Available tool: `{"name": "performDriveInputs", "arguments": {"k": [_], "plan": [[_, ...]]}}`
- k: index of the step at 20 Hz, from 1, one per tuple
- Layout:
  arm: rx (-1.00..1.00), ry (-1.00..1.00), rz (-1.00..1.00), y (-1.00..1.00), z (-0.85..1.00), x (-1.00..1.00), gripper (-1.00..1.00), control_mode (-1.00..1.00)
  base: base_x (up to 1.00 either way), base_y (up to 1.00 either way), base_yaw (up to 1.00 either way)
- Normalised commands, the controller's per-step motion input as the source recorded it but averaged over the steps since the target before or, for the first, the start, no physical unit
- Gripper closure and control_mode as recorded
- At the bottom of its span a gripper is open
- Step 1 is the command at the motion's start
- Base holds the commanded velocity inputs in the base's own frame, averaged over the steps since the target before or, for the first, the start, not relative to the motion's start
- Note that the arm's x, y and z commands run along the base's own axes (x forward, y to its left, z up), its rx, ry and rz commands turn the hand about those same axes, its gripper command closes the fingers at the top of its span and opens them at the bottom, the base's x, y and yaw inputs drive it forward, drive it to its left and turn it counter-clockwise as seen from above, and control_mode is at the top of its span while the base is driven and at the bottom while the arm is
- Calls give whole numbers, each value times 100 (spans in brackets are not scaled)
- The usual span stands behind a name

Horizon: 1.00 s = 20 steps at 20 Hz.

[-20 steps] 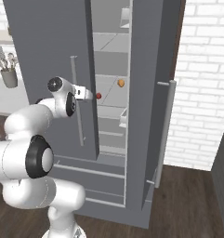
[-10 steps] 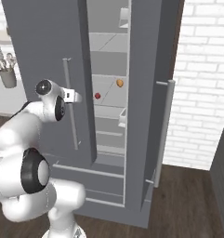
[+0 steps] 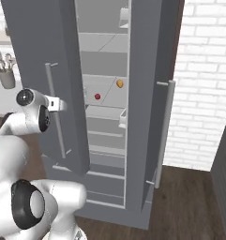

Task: Take the strawberry from the fridge and place it on top of the pancake, located on the dining counter.

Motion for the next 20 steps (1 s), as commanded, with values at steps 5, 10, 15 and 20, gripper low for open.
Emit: {"name": "performDriveInputs", "arguments": {"k": [5,10,15,20], "plan": [[0,0,0,100,-4,-22,100,-100,0,0,0],[0,0,0,100,-6,-24,100,-100,0,0,0],[1,0,0,100,0,-57,100,-100,0,0,0],[0,0,0,100,-13,-50,100,-100,0,0,0]]}}
